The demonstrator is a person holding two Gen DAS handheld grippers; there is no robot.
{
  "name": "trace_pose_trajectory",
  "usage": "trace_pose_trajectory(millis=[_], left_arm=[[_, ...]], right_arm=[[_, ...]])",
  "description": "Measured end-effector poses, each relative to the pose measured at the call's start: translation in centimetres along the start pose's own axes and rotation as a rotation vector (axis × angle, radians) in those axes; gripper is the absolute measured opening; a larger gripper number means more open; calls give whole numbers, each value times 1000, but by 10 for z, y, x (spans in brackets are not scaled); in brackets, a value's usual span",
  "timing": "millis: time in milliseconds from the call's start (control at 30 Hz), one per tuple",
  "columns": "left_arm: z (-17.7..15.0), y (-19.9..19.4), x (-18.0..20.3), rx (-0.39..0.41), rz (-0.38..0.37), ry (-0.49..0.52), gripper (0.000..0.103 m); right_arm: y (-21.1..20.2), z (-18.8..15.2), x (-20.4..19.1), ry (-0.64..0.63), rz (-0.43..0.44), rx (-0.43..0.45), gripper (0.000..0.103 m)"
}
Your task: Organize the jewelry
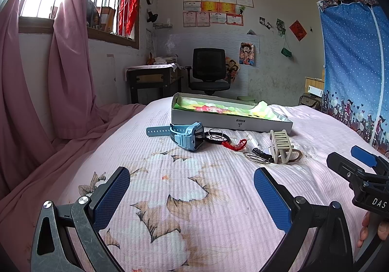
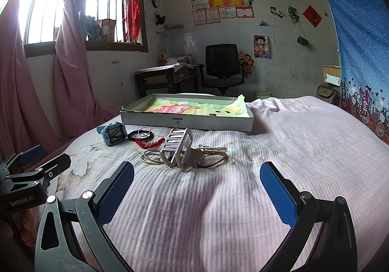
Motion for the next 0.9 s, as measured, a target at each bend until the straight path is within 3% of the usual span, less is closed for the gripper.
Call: trace_pose_trajectory(millis=[433, 900], left_arm=[[2, -2, 0, -11, -3, -12, 103], [20, 29, -13, -62, -8, -3, 103]], right_arm=[[-2, 0, 0, -4, -2, -2, 102], [16, 8, 2, -31, 8, -63, 102]])
Point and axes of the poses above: each gripper's, at about its wrist camera, not at the fingertips, and y roughly the way its jaws point, x to its right, z to its top, the point moved 2 cm from there along y, roughly the way its jaws point, and after that the axes turned 8 degrees about -y, right-handed, at the moved point
